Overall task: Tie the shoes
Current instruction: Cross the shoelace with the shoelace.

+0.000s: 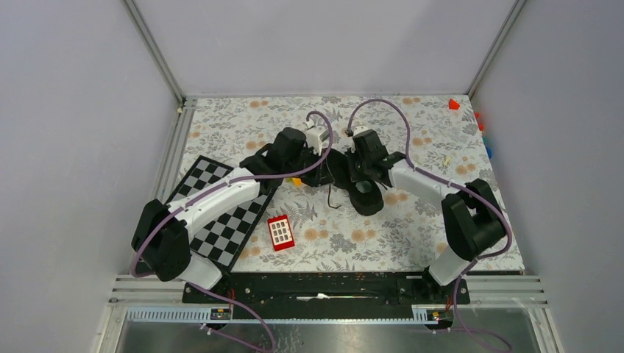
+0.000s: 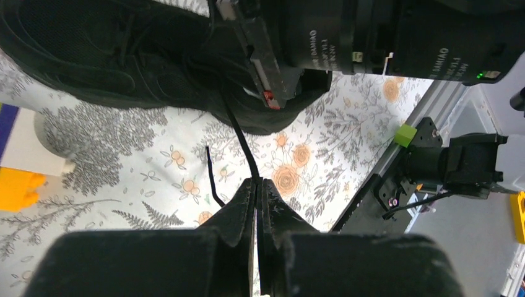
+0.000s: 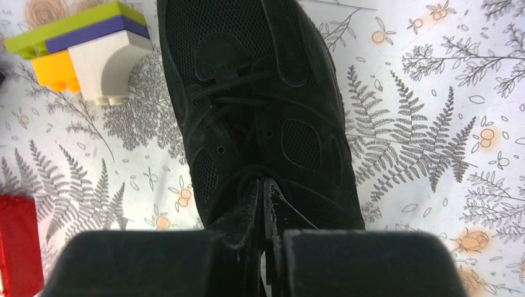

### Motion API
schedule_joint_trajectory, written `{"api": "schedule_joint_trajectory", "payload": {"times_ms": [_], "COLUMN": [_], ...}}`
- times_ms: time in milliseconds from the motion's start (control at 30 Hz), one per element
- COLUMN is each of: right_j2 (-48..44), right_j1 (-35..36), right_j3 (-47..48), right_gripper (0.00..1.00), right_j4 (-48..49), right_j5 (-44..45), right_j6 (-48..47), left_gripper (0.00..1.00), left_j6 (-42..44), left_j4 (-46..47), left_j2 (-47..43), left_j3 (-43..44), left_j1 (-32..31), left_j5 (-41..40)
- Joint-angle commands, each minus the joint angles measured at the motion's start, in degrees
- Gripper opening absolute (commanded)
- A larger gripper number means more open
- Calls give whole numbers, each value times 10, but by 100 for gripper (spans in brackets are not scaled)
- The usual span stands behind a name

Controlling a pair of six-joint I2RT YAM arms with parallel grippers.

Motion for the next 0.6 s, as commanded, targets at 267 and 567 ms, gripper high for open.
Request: {"api": "schedule_joint_trajectory", "payload": {"times_ms": [267,567], "right_j2": [-49,-50], "right_j1": [6,1], "right_j3": [-145,-236], "right_gripper": [0,0], "right_j4": [331,581], "right_j5": [37,2], "right_j6": [139,235], "left_gripper": [0,0], "left_j6": [-38,-48], "left_j4": [28,32], "left_j2": [-51,-92], "left_j3": [-61,-99], "left_j1": [-59,-67], "left_j5": [15,11]}}
